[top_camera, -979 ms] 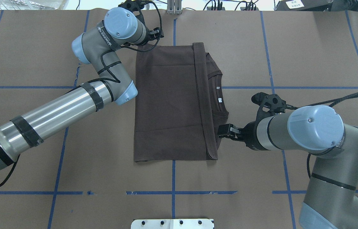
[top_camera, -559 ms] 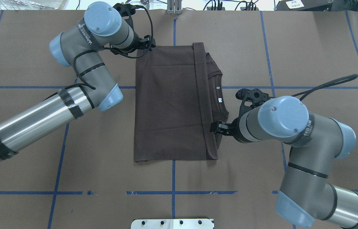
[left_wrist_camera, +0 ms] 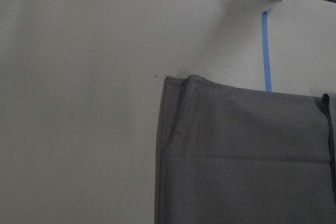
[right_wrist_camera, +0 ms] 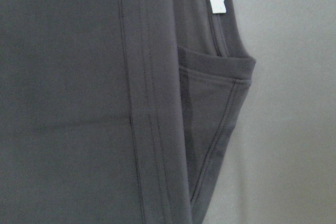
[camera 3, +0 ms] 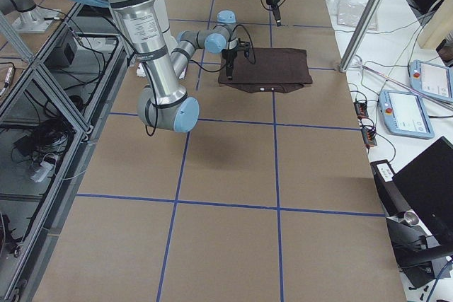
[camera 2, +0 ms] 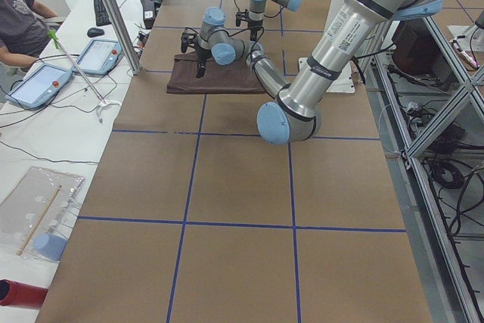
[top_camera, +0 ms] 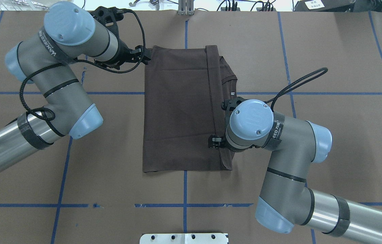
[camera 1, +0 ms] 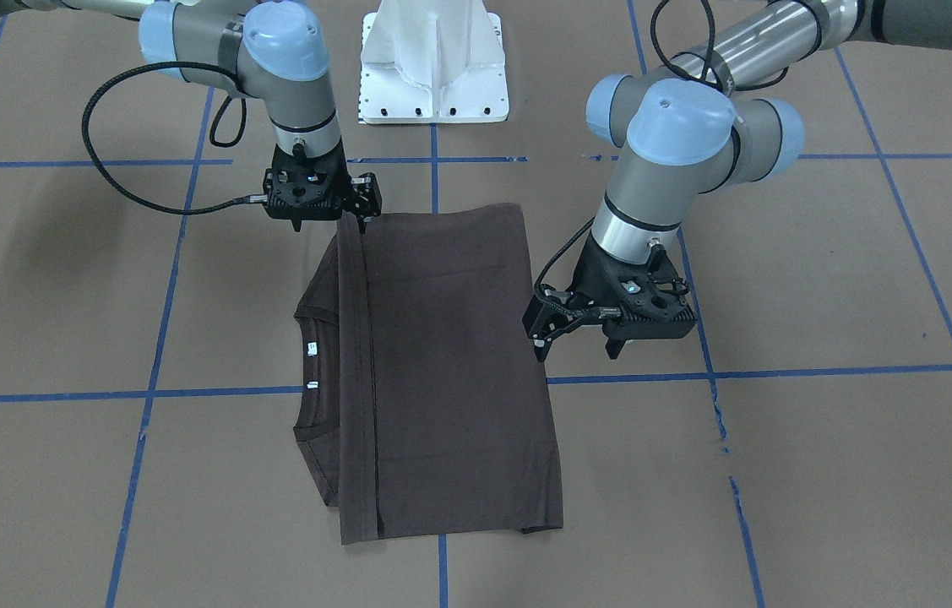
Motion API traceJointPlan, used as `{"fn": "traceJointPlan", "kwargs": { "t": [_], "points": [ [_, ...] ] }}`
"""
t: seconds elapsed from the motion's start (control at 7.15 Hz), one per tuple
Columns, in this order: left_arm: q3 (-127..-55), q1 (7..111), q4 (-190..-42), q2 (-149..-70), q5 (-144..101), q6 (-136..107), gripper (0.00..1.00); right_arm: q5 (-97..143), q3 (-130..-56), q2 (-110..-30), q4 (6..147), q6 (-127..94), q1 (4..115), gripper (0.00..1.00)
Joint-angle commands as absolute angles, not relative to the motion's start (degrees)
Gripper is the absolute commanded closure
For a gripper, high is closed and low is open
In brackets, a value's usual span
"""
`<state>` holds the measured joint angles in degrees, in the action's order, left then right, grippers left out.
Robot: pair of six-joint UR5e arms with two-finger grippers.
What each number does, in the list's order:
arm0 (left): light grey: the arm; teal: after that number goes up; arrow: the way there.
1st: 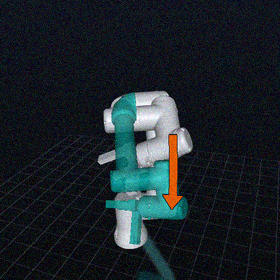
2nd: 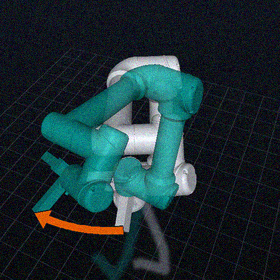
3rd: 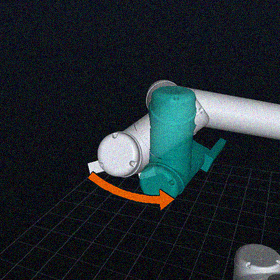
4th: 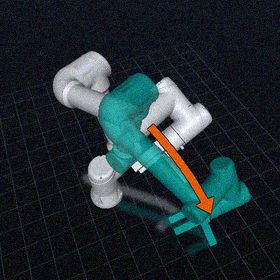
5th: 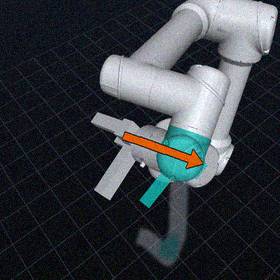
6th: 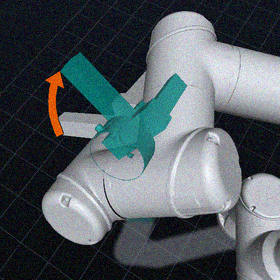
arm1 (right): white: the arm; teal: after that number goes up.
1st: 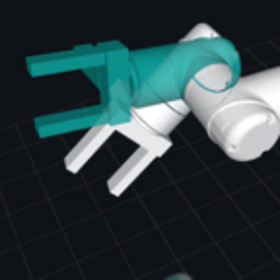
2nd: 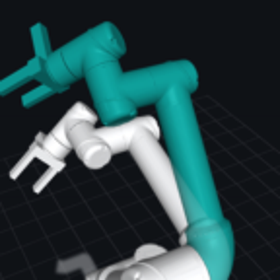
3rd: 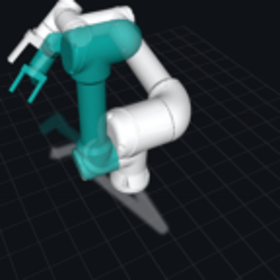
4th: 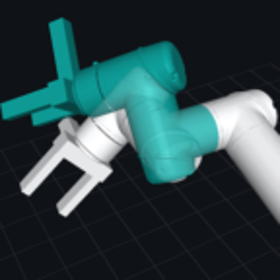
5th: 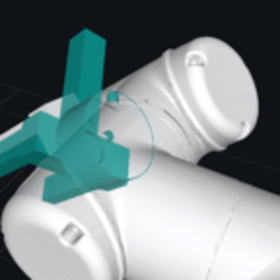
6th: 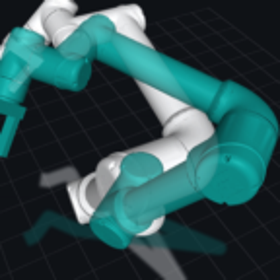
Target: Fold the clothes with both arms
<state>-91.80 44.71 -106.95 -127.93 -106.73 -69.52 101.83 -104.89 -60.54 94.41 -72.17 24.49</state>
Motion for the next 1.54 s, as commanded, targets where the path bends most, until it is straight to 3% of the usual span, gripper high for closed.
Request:
{"fn": "traceJointPlan", "kwargs": {
  "t": [0.0, 1.4],
  "points": [
    [-92.64, 44.65, -106.43, -127.71, -106.79, -69.52, 0.0, 103.09, -103.45, -60.29, 95.88, -71.63, 21.98, 0.0],
    [-92.64, 44.47, -106.96, -127.79, -106.96, -69.61, 0.0, 104.06, -101.6, -60.82, 99.14, -69.43, 22.06, 0.0]
  ]
}}
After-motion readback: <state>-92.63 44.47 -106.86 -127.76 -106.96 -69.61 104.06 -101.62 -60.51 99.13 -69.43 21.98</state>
